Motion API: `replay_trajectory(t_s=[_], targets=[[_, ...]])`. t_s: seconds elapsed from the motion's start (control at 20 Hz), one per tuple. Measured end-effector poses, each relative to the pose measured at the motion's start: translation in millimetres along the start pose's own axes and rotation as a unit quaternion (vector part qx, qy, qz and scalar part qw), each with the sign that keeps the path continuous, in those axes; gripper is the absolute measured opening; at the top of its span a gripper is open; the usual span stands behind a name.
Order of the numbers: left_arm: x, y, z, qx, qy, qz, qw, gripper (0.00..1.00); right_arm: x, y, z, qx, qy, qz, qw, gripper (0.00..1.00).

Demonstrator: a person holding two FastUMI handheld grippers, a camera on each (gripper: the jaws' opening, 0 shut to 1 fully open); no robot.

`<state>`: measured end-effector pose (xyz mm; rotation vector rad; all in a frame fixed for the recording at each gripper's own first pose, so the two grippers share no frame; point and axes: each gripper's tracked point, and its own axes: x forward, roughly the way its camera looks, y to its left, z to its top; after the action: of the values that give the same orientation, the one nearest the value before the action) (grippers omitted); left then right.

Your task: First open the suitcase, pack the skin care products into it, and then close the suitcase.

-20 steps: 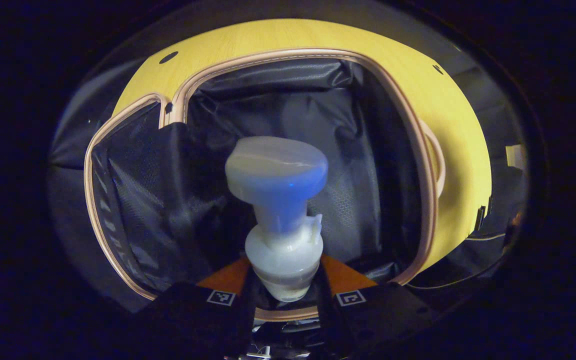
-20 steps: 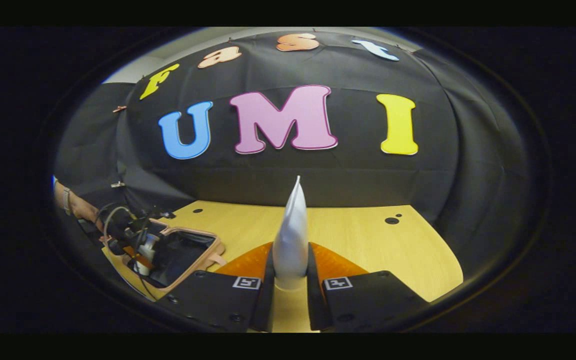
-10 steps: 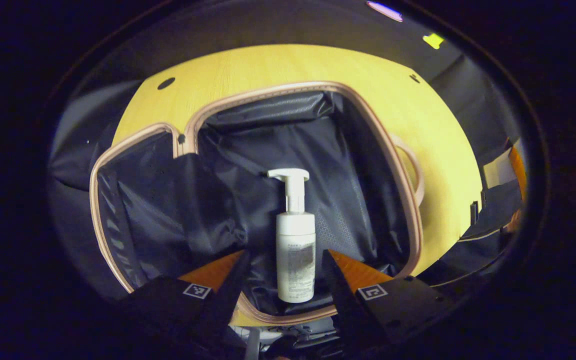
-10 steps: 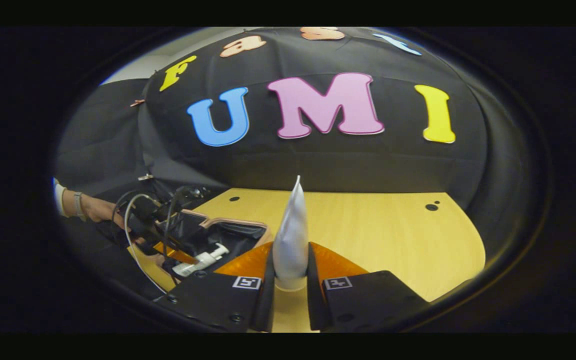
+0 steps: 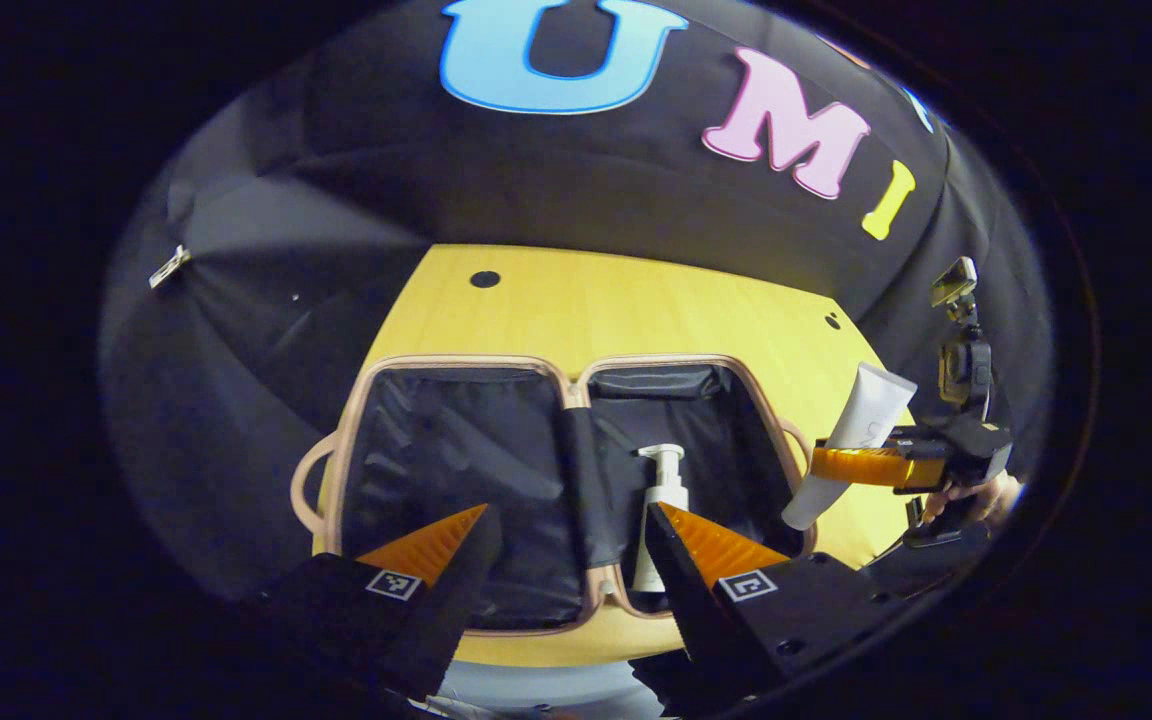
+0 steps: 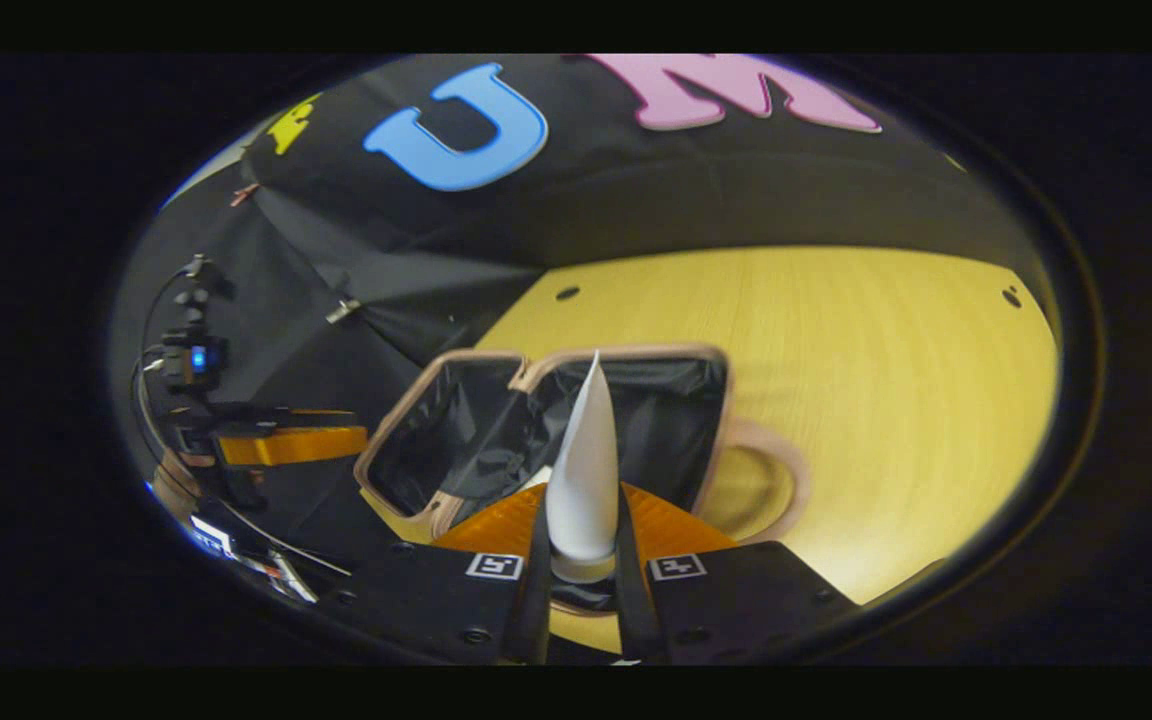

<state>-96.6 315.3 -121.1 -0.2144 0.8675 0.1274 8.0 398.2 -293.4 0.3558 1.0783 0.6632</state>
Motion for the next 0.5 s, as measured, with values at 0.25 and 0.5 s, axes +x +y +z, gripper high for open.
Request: replay_trajectory(t_s=[0.25, 0.5], targets=[[-29.0, 104.5, -23.7, -0.083, 0.008, 0.062, 0.995, 0.92, 52.6, -7.3, -38.1, 0.044, 0.092, -0.075, 0.992, 0.31], [-35.9, 165.4, -31.9, -0.16, 0.025, 0.087, 0.983, 0.94, 65.4, -10.5, -61.2, 0.084, 0.128, -0.1, 0.983, 0.34]])
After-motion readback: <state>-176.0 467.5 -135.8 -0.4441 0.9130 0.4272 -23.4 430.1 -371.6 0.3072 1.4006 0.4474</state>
